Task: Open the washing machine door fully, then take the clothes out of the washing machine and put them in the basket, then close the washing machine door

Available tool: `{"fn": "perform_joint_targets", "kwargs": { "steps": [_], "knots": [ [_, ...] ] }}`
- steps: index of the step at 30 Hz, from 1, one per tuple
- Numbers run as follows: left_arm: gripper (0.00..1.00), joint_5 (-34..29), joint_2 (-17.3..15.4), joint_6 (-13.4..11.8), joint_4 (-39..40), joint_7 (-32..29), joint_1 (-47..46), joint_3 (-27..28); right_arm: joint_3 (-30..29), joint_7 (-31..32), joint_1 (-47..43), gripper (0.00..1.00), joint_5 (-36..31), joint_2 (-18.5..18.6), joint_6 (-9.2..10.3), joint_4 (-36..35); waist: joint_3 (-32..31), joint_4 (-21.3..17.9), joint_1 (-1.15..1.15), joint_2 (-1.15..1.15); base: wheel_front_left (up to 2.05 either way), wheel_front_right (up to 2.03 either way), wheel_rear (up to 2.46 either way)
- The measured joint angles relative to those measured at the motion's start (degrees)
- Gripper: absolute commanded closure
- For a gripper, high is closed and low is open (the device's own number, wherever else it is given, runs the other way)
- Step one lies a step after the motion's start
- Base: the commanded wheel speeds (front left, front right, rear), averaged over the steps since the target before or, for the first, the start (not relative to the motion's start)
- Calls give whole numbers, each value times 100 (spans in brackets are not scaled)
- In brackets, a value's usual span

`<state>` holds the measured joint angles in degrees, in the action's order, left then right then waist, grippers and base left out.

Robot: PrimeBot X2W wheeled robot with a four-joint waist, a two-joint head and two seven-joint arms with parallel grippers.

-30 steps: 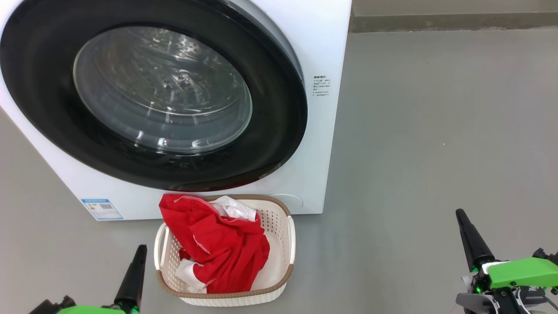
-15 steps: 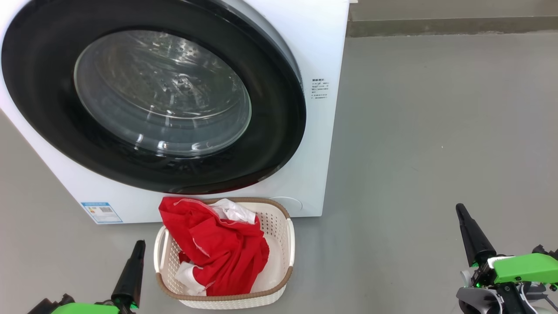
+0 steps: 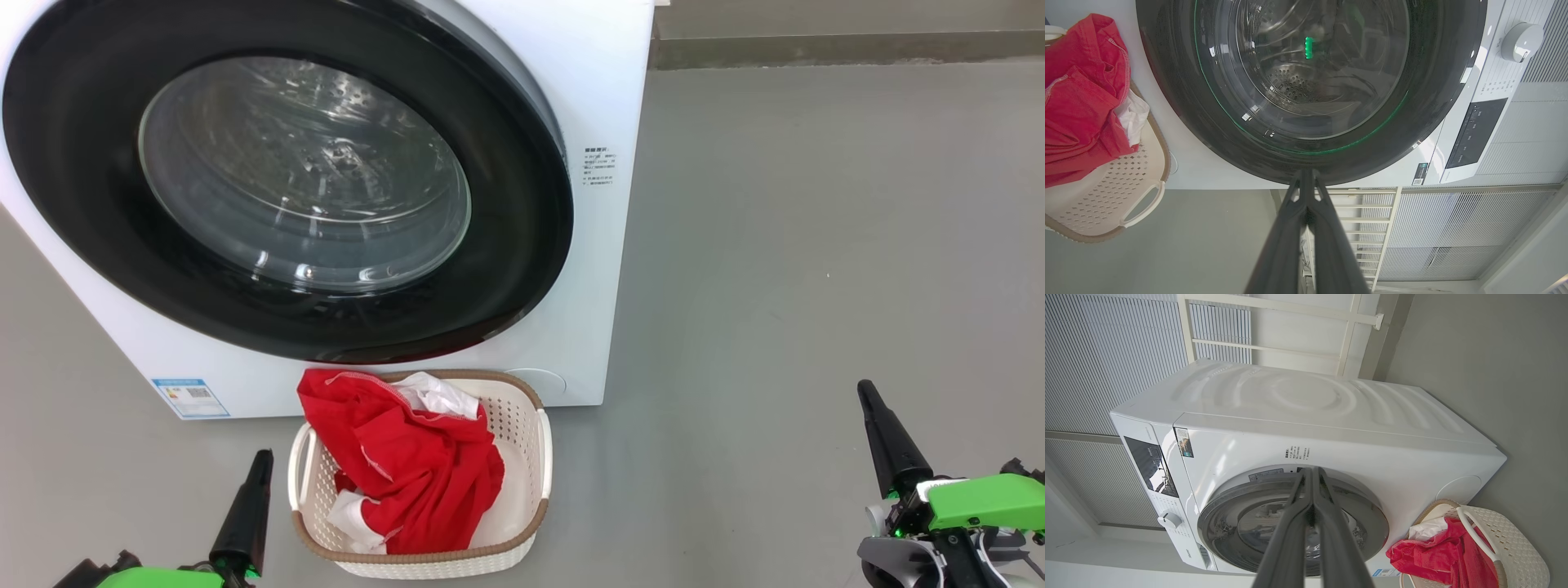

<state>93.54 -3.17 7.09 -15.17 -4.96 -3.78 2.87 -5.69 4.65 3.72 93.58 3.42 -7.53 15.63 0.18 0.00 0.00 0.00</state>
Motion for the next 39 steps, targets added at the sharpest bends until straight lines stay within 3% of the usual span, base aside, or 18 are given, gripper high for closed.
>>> {"fn": "perform_joint_targets", "kwargs": {
  "steps": [39],
  "knots": [
    [100,-11,33,0,0,-52,0,63,-89,70,0,100,-5,-21,0,1,0,0,0,0,0,0,0]
  ]
}}
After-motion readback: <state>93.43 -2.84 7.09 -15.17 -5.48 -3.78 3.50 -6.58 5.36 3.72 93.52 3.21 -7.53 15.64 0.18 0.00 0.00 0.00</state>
